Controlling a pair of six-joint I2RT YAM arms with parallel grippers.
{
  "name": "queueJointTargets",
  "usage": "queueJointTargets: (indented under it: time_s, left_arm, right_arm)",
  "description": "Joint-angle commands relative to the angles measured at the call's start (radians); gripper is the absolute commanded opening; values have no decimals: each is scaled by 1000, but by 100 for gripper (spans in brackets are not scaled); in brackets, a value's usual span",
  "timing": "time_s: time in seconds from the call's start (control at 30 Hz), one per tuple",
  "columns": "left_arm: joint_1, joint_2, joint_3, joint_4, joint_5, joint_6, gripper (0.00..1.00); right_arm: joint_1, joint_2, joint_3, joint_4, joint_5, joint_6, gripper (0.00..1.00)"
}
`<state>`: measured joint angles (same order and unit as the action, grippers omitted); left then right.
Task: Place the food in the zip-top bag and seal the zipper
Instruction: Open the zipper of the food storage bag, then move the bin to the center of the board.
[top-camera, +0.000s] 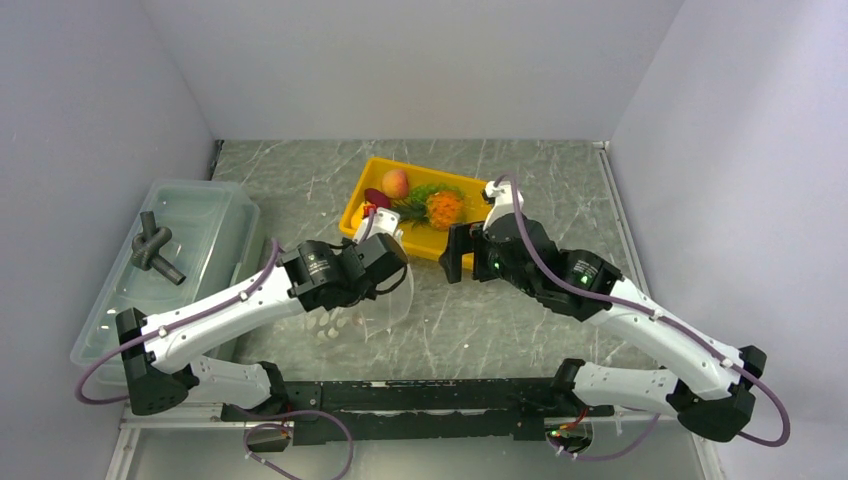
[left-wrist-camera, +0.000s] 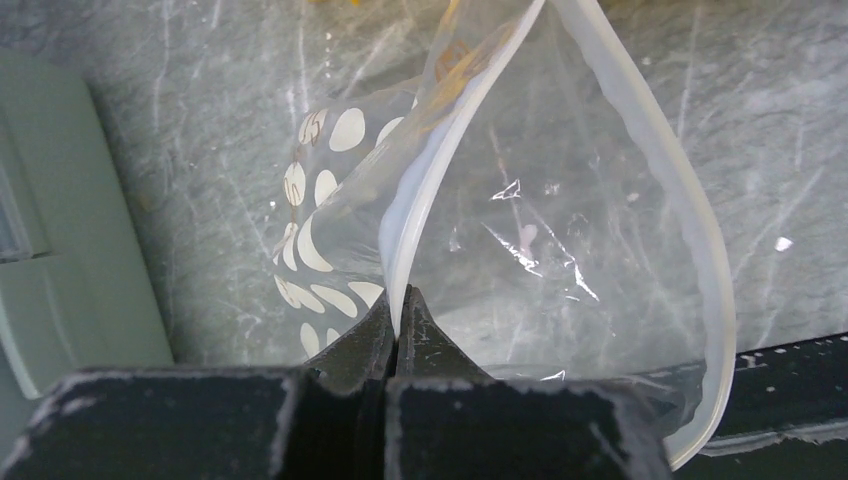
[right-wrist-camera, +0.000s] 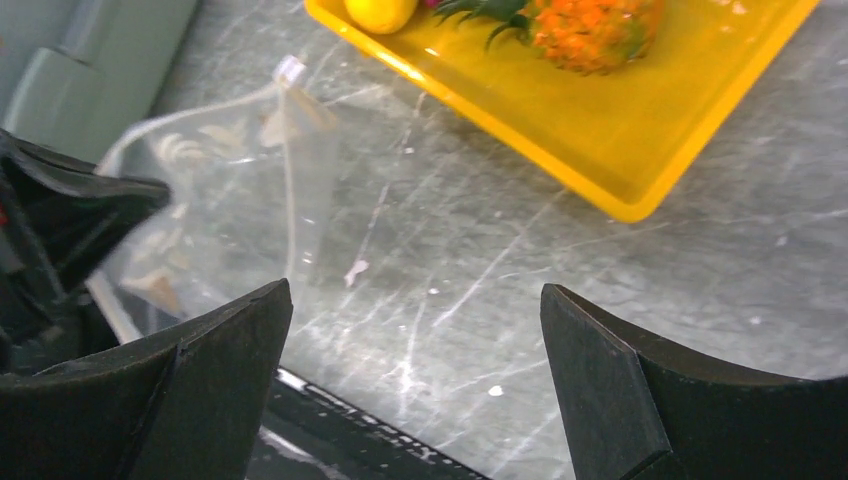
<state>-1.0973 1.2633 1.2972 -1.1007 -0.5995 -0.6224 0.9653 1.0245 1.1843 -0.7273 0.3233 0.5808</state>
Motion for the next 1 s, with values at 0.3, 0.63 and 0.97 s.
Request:
queueJointTargets:
  time_s: [0.3, 0.63, 0.97]
  left_arm:
    - [191, -78, 29, 5, -28, 112, 0]
    - [287, -177, -67, 77, -16, 174, 0]
    - [310, -258, -157, 156, 43, 215, 0]
  right_arm:
    - [-193, 153, 17, 95, -77, -293, 100]
    - [-249, 326, 66, 157, -216, -363, 84]
    - [-250, 534, 225, 105, -255, -433, 74]
